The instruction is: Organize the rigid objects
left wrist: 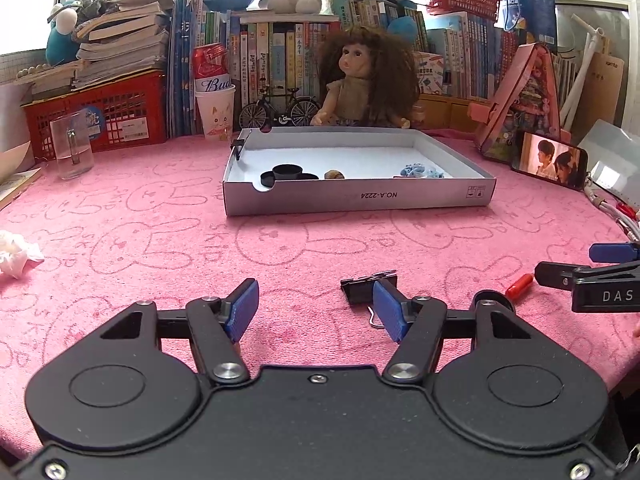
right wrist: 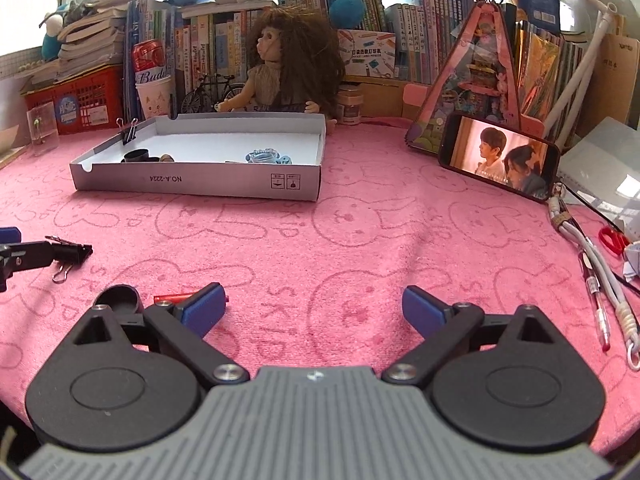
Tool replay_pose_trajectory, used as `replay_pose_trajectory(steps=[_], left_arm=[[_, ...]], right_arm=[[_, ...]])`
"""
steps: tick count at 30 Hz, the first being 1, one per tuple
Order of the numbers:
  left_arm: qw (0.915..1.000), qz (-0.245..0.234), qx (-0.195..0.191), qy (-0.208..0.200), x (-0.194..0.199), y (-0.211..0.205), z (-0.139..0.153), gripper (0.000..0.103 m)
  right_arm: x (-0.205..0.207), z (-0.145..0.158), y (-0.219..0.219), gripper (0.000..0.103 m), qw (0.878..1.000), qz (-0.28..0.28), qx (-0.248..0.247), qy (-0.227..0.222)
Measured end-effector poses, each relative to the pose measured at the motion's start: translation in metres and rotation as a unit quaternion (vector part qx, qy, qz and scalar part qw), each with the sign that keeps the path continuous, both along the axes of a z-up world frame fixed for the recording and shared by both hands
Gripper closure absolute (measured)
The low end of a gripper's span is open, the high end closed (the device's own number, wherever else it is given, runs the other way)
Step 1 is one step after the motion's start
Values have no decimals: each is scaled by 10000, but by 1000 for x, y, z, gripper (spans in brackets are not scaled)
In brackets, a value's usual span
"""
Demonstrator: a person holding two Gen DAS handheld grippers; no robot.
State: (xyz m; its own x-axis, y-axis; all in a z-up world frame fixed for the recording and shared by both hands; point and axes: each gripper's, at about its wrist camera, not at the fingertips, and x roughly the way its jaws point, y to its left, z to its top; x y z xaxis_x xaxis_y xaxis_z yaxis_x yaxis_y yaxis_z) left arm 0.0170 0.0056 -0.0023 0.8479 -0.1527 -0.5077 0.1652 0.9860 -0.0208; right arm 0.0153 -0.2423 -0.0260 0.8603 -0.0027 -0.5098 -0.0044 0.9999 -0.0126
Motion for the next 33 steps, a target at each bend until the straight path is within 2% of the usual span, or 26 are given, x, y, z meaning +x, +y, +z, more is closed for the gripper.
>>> replay_pose_trajectory(steps=[6, 16, 22, 26, 33], left_arm=[[9999, -16, -100, -40, -4, -15, 2, 41], [9990, 434, -87, 56, 9, -37, 0, 42], [9978, 564, -240, 267, 21, -34, -7, 57], [9982, 552, -156, 191, 20, -36, -8, 72], [9982, 550, -137, 177, 19, -36, -8, 72]], right_arm=[[-10, 1, 20, 5, 9995, 266, -77, -127], [-11, -5, 39, 11, 9991, 331, -156, -207], [-11, -7, 42, 12, 9988, 364, -159, -278], [-11, -7, 43, 12, 9987, 344, -141, -337], [-10, -9, 48, 13, 9982, 309, -250, -443]])
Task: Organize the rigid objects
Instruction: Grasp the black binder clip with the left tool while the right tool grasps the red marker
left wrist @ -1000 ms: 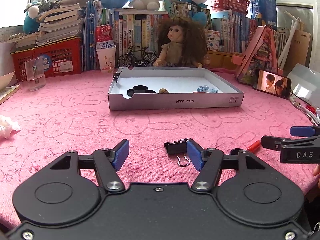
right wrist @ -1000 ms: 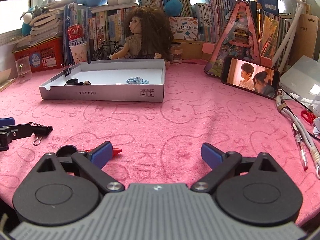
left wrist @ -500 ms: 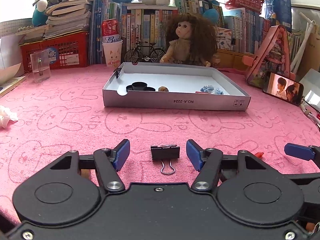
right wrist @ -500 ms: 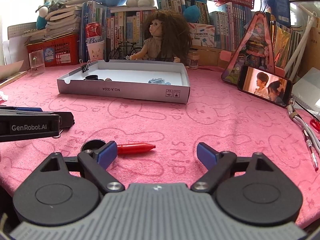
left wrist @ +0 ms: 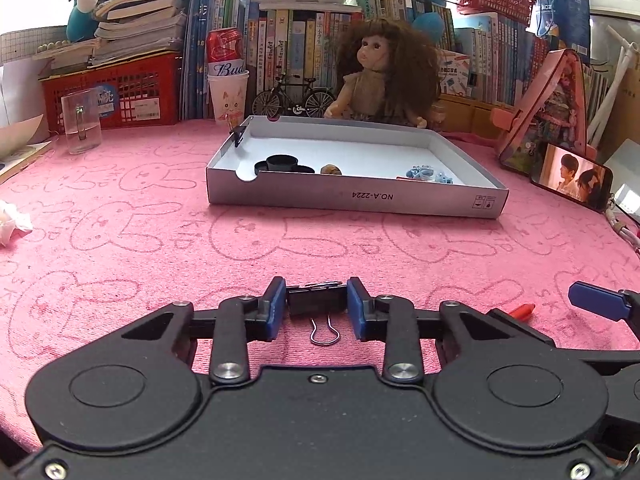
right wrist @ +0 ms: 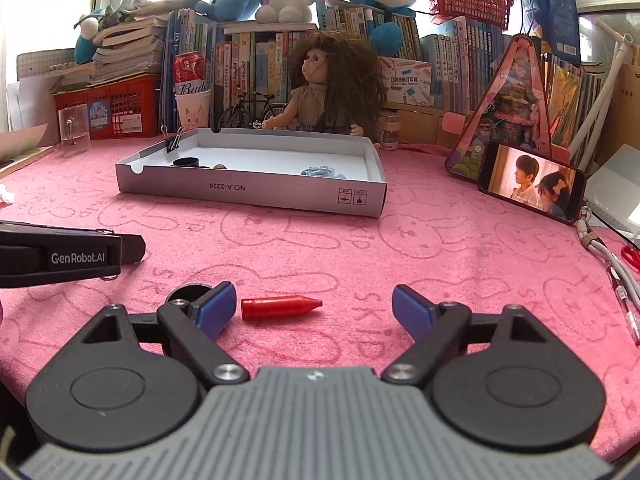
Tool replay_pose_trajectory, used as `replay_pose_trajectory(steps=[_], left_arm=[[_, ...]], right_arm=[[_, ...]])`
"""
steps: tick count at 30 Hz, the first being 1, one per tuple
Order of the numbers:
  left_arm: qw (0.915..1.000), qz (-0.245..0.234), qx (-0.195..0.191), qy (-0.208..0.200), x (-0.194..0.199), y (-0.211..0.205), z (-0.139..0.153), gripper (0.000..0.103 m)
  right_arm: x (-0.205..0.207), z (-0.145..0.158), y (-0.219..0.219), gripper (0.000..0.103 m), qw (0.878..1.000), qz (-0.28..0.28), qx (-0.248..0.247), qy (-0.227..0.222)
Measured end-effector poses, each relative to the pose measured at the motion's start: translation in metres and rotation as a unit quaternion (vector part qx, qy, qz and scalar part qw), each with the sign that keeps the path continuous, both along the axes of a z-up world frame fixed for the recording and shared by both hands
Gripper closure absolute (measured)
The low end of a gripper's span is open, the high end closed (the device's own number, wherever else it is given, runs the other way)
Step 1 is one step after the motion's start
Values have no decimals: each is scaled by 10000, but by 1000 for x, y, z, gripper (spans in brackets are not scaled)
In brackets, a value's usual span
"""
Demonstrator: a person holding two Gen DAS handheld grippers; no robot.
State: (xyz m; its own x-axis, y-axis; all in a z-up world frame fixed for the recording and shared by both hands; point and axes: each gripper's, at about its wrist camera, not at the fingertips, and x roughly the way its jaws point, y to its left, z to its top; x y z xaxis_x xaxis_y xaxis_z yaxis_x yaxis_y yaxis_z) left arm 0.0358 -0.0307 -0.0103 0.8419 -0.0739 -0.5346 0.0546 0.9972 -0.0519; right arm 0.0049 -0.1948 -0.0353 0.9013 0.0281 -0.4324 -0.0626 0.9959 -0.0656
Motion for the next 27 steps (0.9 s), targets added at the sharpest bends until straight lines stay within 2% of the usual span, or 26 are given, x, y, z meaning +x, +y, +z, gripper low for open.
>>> replay_pose_trajectory(steps=[9, 18, 21, 23, 27], left_arm=[[10000, 31, 27, -27, -3, 3, 1, 72], [9999, 28, 56, -81, -4, 7, 3, 72], [9999, 28, 58, -83, -4, 7, 3, 72], [9999, 26, 69, -93, -4, 7, 4, 72], [9999, 29, 77, -103, -4, 7, 5, 72]], right_arm=[[-2, -1, 5, 20, 9999, 109, 25, -48], [-3, 0, 2, 37, 9990, 454, 15, 9], [-1, -1, 0, 44, 9987, 487, 127, 94], [-1, -1, 1, 53, 9986, 508, 122, 92], [0, 1, 1, 53, 9980, 598, 173, 134]])
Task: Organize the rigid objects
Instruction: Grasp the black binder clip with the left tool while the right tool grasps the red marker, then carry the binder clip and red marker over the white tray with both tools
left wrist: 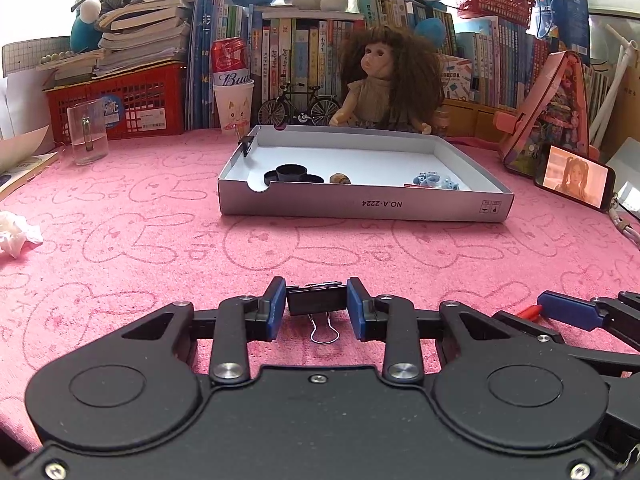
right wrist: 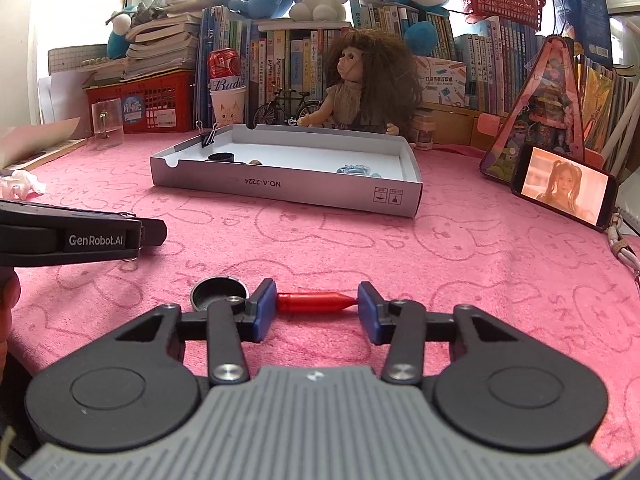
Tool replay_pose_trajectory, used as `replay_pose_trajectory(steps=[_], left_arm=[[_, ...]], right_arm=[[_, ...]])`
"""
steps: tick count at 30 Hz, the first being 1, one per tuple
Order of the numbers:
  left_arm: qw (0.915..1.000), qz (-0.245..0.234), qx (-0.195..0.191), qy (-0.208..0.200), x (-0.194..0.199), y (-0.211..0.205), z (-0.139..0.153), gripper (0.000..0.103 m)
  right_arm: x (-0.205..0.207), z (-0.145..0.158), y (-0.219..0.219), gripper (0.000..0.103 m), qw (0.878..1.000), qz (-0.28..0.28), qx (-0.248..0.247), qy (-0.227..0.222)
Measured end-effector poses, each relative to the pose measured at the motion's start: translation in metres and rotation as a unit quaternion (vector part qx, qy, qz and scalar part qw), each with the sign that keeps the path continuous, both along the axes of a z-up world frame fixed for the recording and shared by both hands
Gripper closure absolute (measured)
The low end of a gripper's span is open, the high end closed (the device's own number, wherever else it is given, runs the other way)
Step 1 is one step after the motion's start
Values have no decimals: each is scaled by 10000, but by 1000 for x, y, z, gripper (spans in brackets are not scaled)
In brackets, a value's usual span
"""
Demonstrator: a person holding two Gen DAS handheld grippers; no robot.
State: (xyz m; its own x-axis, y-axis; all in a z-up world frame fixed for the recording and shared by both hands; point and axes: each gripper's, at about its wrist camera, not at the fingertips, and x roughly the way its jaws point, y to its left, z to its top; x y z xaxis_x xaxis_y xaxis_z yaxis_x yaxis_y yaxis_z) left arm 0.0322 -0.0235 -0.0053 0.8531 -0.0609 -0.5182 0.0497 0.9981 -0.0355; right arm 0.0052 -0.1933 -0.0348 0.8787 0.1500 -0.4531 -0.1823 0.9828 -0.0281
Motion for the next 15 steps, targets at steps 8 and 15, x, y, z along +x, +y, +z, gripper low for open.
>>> replay_pose_trajectory(steps=[8, 15], left_arm=[[9999, -48, 36, -98, 9, 3, 11, 72], [9997, -76, 19, -225, 27, 8, 27, 72]], right_arm=[[9, 10, -6, 53, 9996, -167, 214, -46], [26, 24, -11, 53, 9988, -340, 338, -113]])
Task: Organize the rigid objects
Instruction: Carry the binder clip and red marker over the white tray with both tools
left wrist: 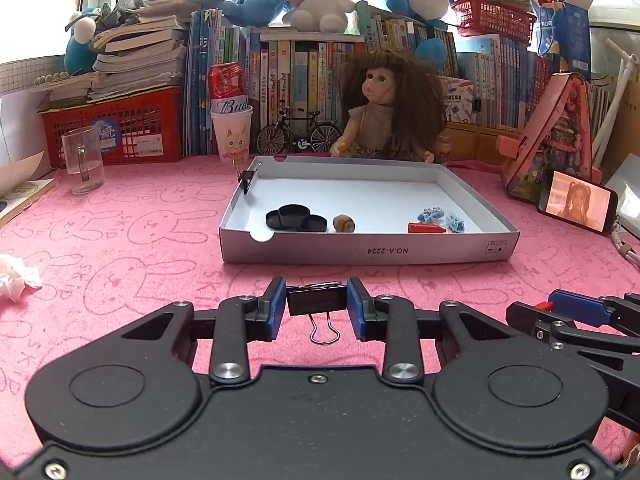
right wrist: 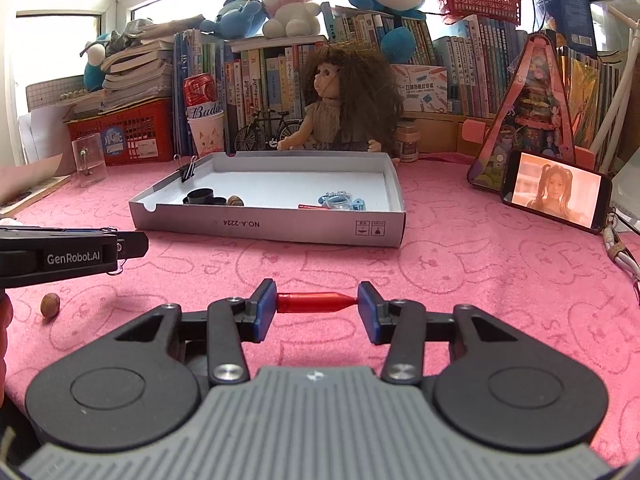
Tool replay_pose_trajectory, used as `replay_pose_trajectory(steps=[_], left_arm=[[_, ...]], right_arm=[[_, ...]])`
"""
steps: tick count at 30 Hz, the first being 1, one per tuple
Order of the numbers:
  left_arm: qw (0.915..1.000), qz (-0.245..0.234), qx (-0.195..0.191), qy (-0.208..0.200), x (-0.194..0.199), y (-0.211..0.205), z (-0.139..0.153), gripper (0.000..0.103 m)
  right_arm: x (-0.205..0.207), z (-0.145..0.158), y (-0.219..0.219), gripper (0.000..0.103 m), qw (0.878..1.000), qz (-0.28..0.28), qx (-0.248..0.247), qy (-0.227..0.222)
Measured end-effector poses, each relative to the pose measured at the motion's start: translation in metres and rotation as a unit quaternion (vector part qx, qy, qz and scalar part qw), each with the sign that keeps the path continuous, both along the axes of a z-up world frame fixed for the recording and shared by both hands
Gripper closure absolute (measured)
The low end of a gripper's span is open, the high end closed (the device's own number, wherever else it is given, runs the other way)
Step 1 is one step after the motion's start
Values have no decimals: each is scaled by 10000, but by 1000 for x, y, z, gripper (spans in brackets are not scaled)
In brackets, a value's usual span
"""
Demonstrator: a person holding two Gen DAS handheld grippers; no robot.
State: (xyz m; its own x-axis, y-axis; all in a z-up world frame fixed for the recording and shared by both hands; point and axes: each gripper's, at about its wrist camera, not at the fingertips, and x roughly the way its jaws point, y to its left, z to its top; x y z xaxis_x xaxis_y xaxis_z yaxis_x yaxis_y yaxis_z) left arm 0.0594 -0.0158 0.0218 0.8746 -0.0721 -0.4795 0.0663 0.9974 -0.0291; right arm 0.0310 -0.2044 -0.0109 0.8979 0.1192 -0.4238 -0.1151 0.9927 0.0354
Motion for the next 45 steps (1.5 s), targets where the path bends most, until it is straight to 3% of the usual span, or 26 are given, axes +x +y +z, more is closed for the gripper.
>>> replay_pose_trajectory(steps=[21, 30, 45], left_arm=[[9987, -225, -377, -254, 54, 14, 24, 72], [9980, -303, -559, -56, 90, 19, 26, 72], [9988, 26, -275, 403, 143, 15, 4, 72]], right_arm=[[53, 24, -14, 53, 9990, -283, 346, -41], [84, 26, -27, 54, 9967, -431, 674, 126], [136, 18, -26, 53, 9947, -557, 728, 474]])
